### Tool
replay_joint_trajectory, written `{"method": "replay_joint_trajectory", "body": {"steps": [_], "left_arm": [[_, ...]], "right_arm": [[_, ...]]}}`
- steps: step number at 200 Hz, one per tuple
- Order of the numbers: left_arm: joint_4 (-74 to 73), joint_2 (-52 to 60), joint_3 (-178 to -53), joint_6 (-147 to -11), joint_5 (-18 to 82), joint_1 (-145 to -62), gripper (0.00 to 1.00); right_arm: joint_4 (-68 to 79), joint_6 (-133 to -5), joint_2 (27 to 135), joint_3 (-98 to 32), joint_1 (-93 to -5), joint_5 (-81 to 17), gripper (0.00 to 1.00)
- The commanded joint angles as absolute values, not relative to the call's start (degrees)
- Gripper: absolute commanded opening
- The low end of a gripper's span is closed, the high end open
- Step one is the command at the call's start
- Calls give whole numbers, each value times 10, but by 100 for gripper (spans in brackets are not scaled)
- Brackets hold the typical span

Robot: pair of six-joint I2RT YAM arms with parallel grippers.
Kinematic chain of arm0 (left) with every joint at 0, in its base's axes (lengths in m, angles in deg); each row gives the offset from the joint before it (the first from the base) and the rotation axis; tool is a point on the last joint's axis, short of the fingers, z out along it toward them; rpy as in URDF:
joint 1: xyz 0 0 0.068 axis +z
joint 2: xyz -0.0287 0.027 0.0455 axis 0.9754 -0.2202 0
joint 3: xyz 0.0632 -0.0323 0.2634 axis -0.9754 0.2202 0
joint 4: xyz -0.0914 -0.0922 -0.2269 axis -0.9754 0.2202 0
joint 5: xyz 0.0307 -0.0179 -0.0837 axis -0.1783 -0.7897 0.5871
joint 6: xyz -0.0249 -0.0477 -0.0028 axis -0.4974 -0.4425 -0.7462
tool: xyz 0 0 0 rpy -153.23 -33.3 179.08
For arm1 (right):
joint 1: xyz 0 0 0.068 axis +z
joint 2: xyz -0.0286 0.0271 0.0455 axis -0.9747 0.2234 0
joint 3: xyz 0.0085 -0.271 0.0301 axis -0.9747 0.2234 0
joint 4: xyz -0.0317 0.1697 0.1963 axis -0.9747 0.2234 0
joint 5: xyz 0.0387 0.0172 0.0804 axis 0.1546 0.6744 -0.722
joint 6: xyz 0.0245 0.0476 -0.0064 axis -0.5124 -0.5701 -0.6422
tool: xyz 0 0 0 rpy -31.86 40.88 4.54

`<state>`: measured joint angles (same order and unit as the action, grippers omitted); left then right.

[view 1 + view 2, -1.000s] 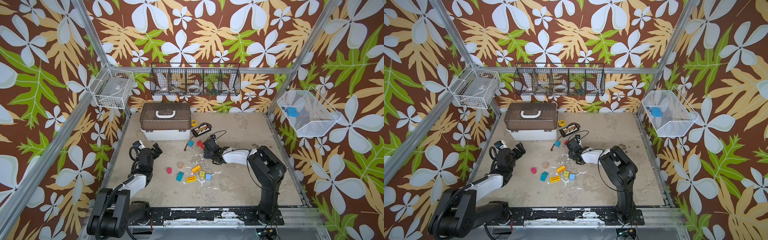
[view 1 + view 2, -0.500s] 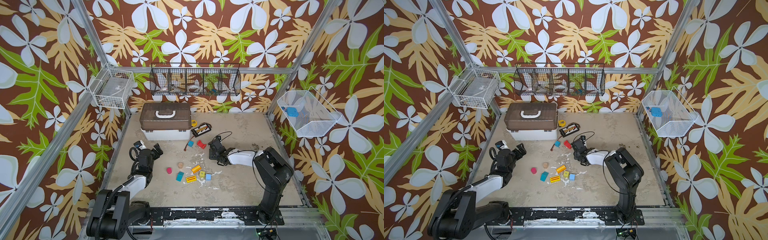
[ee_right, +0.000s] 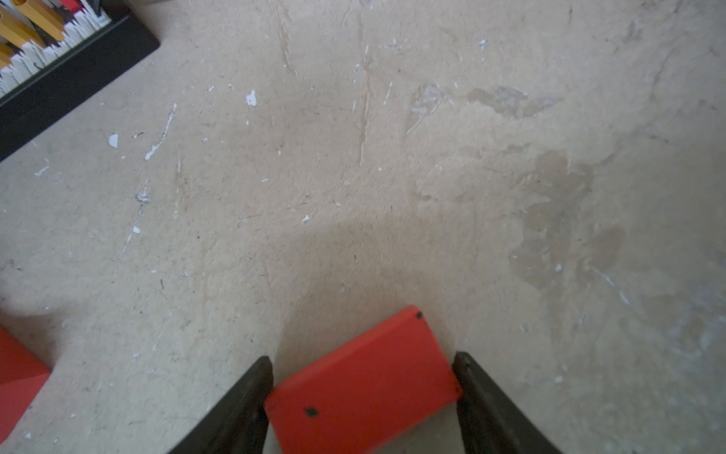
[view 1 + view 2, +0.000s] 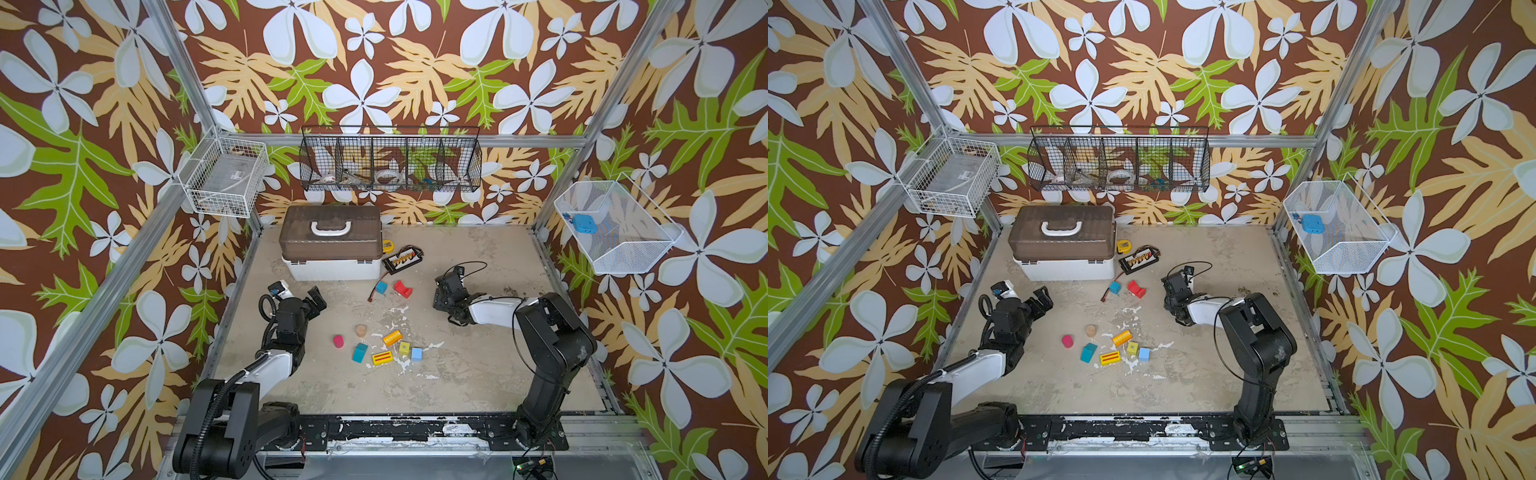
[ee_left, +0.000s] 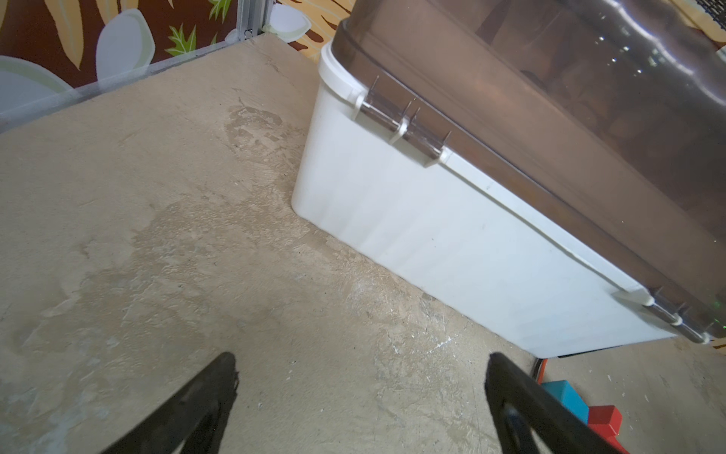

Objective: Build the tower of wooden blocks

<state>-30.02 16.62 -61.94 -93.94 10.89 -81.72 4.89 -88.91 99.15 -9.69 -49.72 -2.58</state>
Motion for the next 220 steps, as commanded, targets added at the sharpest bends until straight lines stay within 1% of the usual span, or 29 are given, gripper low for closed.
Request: {"method": "replay_joint_trajectory", "body": {"steps": [1,25,45,93,165,220], "left_arm": [[-316,166,-620,-938,110,-818,100],[-316,166,-620,-938,110,-818,100],[-316,166,-619,-938,110,-818,100],[-316,165,-620,-938,111,-818,100],[-316,165,-620,-938,111,-818,100],[-314,162,-621,-938,111,-818,100]], "right_arm": [[105,-899,997,-88,-498,-81,76],[105,-883,997,-88,-498,-82,80],[104,-875,991,-84,-498,-86,82],[101,-858,972,-72,-493,-111,80],[108,-852,971,-74,-475,-109,77],[128,-862,963,-78,-468,-78,77]]}}
